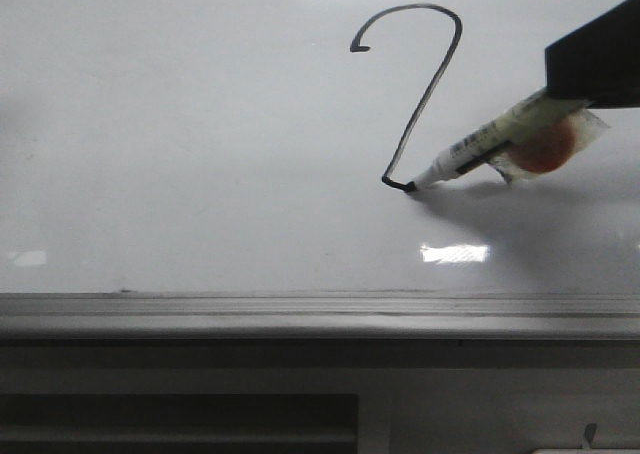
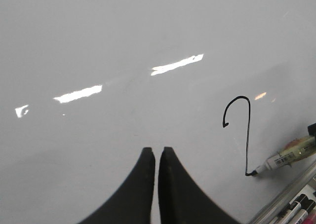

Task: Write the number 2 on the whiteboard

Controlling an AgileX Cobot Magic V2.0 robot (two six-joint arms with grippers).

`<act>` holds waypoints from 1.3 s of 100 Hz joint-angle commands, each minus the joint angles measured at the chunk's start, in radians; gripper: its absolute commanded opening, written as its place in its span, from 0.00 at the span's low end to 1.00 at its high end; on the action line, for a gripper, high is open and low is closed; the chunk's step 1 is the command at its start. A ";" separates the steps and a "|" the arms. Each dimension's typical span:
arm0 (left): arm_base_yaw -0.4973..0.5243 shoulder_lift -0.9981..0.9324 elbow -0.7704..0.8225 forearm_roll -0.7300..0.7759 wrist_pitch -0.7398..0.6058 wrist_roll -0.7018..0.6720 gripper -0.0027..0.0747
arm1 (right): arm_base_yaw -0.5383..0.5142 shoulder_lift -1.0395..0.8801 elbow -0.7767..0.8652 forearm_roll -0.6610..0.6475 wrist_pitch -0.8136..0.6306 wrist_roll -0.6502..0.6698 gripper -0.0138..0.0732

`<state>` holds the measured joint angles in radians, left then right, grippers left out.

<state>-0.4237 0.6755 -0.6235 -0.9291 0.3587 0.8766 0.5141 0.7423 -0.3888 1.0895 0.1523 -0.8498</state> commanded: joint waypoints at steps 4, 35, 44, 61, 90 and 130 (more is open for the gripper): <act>0.002 -0.004 -0.026 -0.048 -0.044 -0.006 0.01 | -0.048 -0.066 0.019 0.020 -0.140 -0.014 0.11; 0.002 -0.004 -0.026 -0.055 -0.044 -0.006 0.01 | -0.167 -0.202 0.042 0.035 0.047 -0.012 0.11; 0.002 -0.004 -0.026 -0.070 -0.037 -0.006 0.01 | -0.168 -0.239 0.021 0.053 0.153 -0.010 0.11; -0.026 0.006 -0.026 -0.160 0.008 0.069 0.01 | -0.168 -0.241 -0.083 0.054 0.285 -0.010 0.11; -0.175 0.149 -0.031 -0.327 0.078 0.315 0.02 | -0.168 -0.021 -0.276 0.018 0.474 -0.041 0.11; -0.338 0.369 -0.173 -0.320 0.141 0.393 0.43 | -0.168 0.235 -0.463 0.018 0.710 -0.099 0.11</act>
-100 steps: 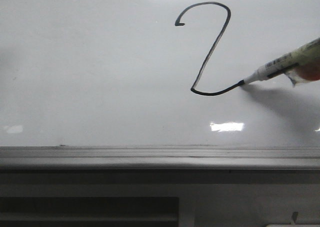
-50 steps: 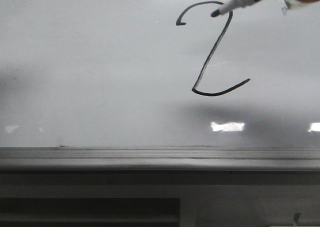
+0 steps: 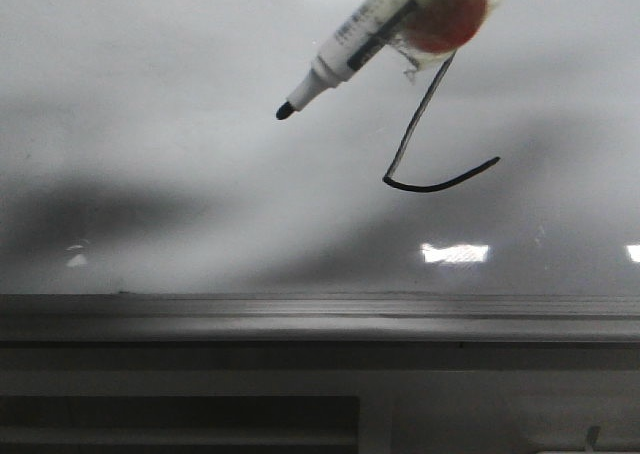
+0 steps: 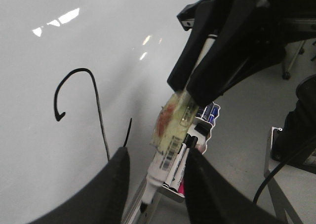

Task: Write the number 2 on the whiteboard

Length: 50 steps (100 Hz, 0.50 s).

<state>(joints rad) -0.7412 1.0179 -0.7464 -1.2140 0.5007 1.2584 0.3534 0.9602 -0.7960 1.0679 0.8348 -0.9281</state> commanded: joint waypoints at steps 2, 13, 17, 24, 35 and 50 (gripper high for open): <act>-0.025 0.037 -0.055 -0.035 -0.001 0.019 0.43 | -0.007 0.021 -0.060 0.039 0.028 -0.021 0.11; -0.047 0.081 -0.072 -0.035 0.008 0.032 0.43 | -0.007 0.030 -0.076 0.039 0.039 -0.021 0.11; -0.054 0.093 -0.076 -0.035 0.008 0.047 0.43 | -0.007 0.030 -0.076 0.041 0.043 -0.021 0.11; -0.064 0.111 -0.085 -0.035 0.006 0.056 0.43 | -0.007 0.030 -0.076 0.041 0.050 -0.021 0.11; -0.068 0.129 -0.092 -0.035 0.003 0.062 0.43 | -0.007 0.030 -0.076 0.043 0.061 -0.021 0.11; -0.068 0.142 -0.092 -0.033 0.002 0.078 0.42 | -0.007 0.030 -0.076 0.049 0.064 -0.021 0.11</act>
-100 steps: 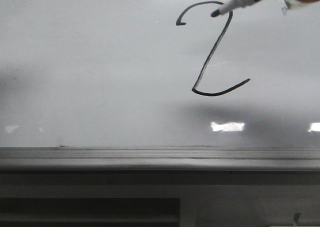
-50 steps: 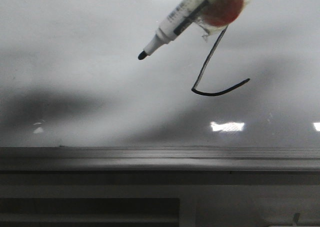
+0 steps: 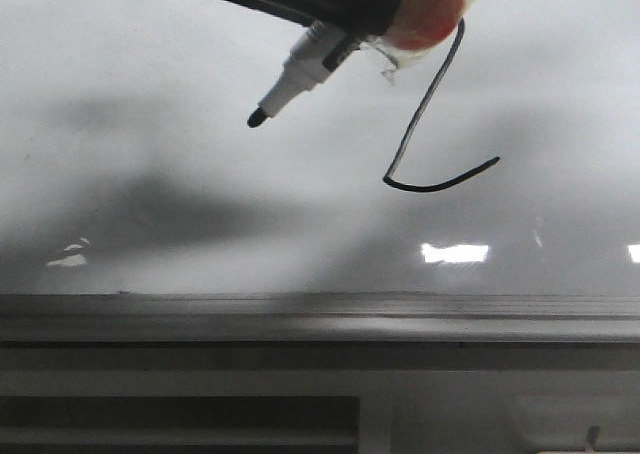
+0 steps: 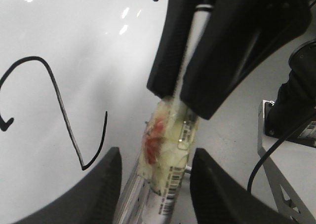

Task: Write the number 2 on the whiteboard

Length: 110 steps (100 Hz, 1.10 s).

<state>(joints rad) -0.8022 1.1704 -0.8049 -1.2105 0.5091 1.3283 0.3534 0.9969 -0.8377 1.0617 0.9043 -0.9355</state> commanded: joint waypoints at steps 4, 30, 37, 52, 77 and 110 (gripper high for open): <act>-0.007 -0.006 -0.033 -0.035 -0.007 0.008 0.42 | -0.007 -0.007 -0.034 0.059 -0.005 -0.014 0.11; -0.007 0.009 -0.033 -0.036 -0.005 0.008 0.16 | -0.007 -0.007 -0.034 0.061 -0.005 -0.014 0.11; -0.007 0.009 -0.033 -0.036 -0.008 0.008 0.01 | -0.007 -0.007 -0.034 0.061 -0.005 -0.014 0.13; -0.007 0.009 -0.033 -0.035 -0.024 0.010 0.01 | -0.007 -0.007 -0.034 0.061 -0.012 -0.014 0.37; -0.007 -0.048 0.032 -0.045 -0.252 -0.053 0.01 | -0.011 -0.051 -0.034 0.061 -0.135 -0.014 0.59; -0.147 -0.187 0.192 -0.312 -0.678 -0.053 0.01 | -0.016 -0.170 0.055 0.077 -0.355 -0.014 0.59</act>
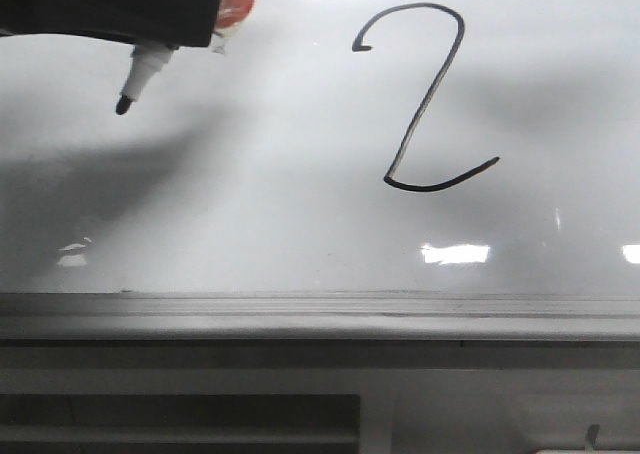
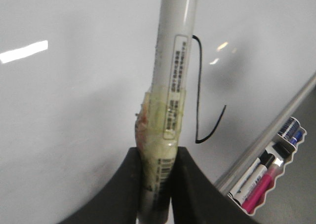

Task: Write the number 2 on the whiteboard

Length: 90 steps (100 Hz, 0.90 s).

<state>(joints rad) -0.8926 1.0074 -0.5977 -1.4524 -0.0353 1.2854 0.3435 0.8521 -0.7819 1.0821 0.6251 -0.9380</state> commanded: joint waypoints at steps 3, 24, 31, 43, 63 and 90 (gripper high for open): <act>-0.089 -0.022 -0.015 -0.084 -0.188 -0.010 0.01 | -0.006 -0.030 0.008 0.064 -0.085 -0.011 0.59; -0.192 0.045 -0.015 -0.013 -0.384 -0.114 0.01 | -0.006 -0.032 0.039 0.092 -0.079 -0.011 0.59; -0.192 0.063 -0.020 0.074 -0.391 -0.192 0.01 | -0.006 -0.032 0.039 0.096 -0.077 -0.011 0.59; -0.192 0.096 -0.025 0.158 -0.464 -0.311 0.01 | -0.006 -0.032 0.039 0.096 -0.075 -0.011 0.59; -0.192 0.130 -0.031 0.171 -0.483 -0.326 0.01 | -0.006 -0.032 0.039 0.096 -0.064 -0.011 0.59; -0.190 0.175 -0.031 0.171 -0.515 -0.326 0.01 | -0.006 -0.032 0.039 0.106 -0.059 -0.011 0.59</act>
<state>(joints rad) -1.0786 1.1824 -0.5937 -1.3172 -0.4930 0.9712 0.3435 0.8317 -0.7175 1.1395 0.5783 -0.9418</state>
